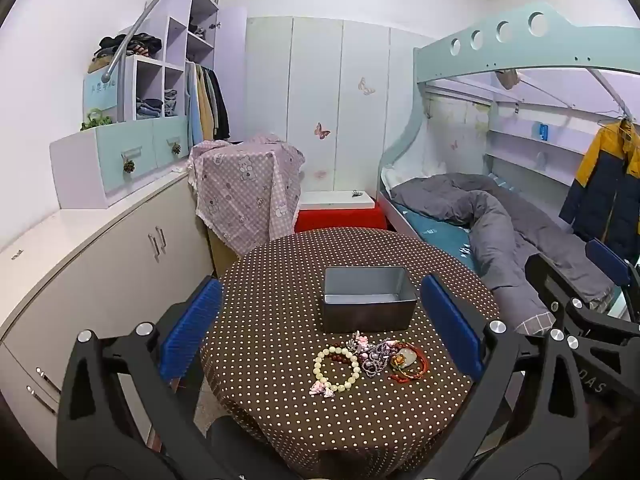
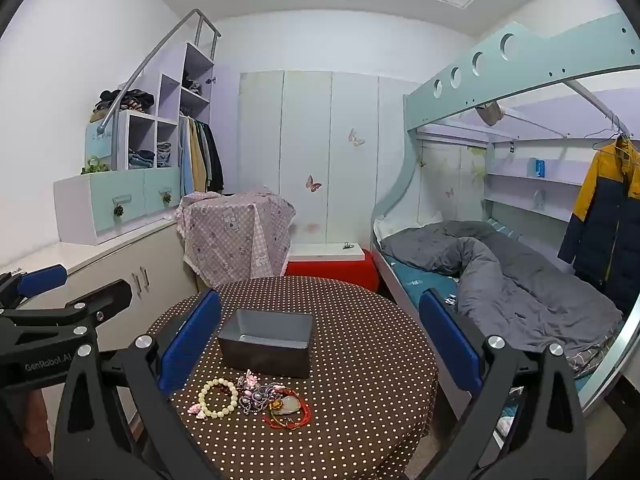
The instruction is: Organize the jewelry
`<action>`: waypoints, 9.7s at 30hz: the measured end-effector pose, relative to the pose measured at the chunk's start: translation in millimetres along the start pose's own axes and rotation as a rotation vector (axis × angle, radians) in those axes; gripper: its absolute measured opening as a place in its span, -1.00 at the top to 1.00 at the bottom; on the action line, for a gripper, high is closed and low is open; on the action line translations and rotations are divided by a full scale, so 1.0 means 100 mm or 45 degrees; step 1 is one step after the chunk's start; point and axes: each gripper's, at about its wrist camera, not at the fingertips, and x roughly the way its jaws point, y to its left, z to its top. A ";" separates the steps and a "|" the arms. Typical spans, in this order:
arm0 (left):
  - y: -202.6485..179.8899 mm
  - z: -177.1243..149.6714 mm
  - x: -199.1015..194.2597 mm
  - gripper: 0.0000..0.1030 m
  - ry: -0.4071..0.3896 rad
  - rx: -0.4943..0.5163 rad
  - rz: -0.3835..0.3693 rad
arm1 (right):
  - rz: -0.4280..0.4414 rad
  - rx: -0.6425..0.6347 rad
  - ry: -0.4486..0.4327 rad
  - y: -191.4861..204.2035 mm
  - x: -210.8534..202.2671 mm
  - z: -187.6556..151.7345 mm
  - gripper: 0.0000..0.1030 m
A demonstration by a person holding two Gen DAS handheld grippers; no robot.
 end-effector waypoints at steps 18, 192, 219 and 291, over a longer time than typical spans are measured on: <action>-0.01 -0.04 0.07 -0.88 -0.010 -0.001 -0.003 | 0.004 0.015 0.035 0.02 0.08 -0.07 -0.85; 0.21 -1.03 2.03 0.82 0.695 0.023 -0.047 | 0.081 -0.019 0.688 -0.03 1.68 -1.18 0.97; 0.07 -0.04 1.81 0.81 0.331 0.081 -0.109 | 0.087 -0.066 0.340 0.06 1.71 -0.26 0.95; 0.23 -0.66 1.85 -0.39 0.575 0.029 -0.192 | 0.067 -0.014 0.622 -0.02 1.64 -0.88 -0.63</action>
